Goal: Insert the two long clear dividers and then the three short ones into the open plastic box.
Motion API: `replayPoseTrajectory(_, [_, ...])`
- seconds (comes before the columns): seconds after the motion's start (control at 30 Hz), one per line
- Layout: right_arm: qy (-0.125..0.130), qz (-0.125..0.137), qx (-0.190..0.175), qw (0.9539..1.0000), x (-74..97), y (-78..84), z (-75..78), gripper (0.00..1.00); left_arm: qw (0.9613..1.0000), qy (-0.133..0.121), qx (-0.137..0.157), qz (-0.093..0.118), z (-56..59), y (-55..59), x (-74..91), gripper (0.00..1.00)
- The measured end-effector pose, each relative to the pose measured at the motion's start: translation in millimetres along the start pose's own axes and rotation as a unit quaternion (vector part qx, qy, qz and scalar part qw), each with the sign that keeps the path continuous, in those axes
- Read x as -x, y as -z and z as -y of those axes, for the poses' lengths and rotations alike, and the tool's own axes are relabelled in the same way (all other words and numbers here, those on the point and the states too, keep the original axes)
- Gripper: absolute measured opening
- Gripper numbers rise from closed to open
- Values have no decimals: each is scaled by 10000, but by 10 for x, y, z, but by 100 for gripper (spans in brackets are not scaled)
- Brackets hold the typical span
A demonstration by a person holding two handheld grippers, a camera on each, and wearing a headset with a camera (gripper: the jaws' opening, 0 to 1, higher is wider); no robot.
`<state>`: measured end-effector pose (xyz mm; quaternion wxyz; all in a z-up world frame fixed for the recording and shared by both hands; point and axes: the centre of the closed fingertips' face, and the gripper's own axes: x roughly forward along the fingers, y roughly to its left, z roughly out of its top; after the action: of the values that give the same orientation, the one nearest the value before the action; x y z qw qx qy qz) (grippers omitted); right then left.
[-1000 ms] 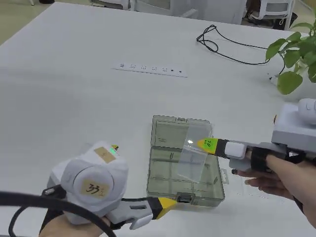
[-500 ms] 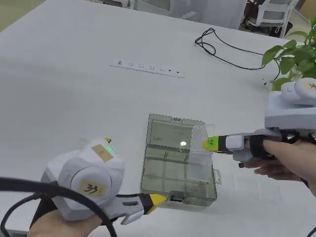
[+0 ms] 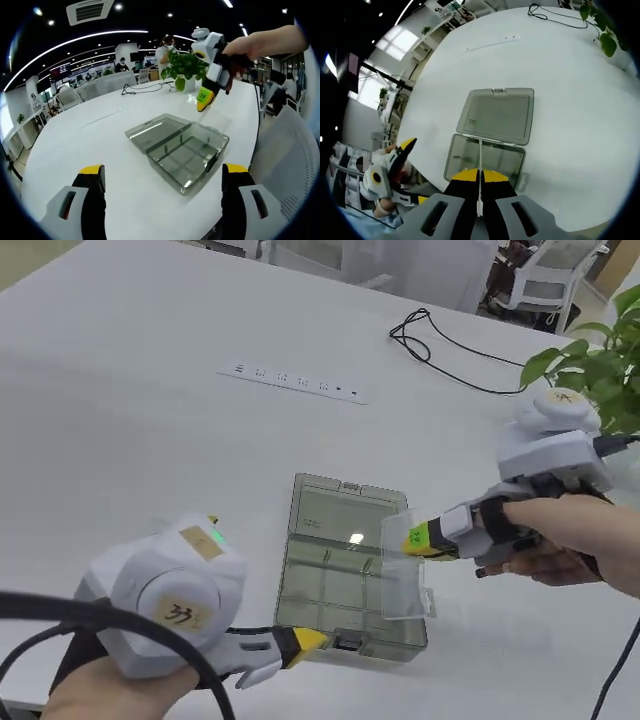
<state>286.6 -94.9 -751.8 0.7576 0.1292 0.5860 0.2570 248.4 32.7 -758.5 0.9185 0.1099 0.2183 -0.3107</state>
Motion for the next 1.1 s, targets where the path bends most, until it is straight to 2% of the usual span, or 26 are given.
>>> replayPoseTrajectory(0.03, [13, -80, -127, 9999, -12, -17, 56, 2, 10000, -4, -22, 6, -3, -2, 1, 99])
replayPoseTrajectory(0.07, [10, -79, -193, 9998, -20, -35, 76, 2, 10000, -2, -20, 9, -2, -4, -1, 99])
replayPoseTrajectory(0.13, [65, -258, -380, 9989, -19, -8, 93, 2, 10000, 0, -27, 11, 1, -7, -2, 99])
replayPoseTrajectory(0.27, [201, -519, -498, 9972, -75, 33, 174, 2, 10000, 31, -81, -23, 17, -1, -11, 99])
replayPoseTrajectory(0.43, [261, -656, -738, 9948, -152, -35, 249, 2, 9999, 60, -118, -40, 29, -1, -16, 99])
replayPoseTrajectory(0.53, [315, -793, -831, 9929, -181, 38, 216, 2, 9999, 61, -117, -46, 27, -2, -17, 99])
replayPoseTrajectory(0.73, [434, -926, -917, 9905, -245, 20, 312, 2, 9999, 78, -120, -54, 28, -6, -22, 98])
replayPoseTrajectory(0.8, [413, -925, -961, 9902, -260, 10, 309, 2, 9999, 82, -122, -54, 29, -6, -24, 98])
replayPoseTrajectory(0.83, [453, -956, -942, 9899, -258, 66, 267, 2, 9999, 81, -127, -60, 26, -4, -26, 98])
replayPoseTrajectory(1.0, [495, -995, -897, 9898, -294, 102, 245, 2, 9999, 81, -125, -64, 23, -2, -24, 98])
replayPoseTrajectory(1.1, [541, -1026, -846, 9896, -295, 186, 180, 2, 9999, 71, -107, -68, 17, 0, -22, 98])
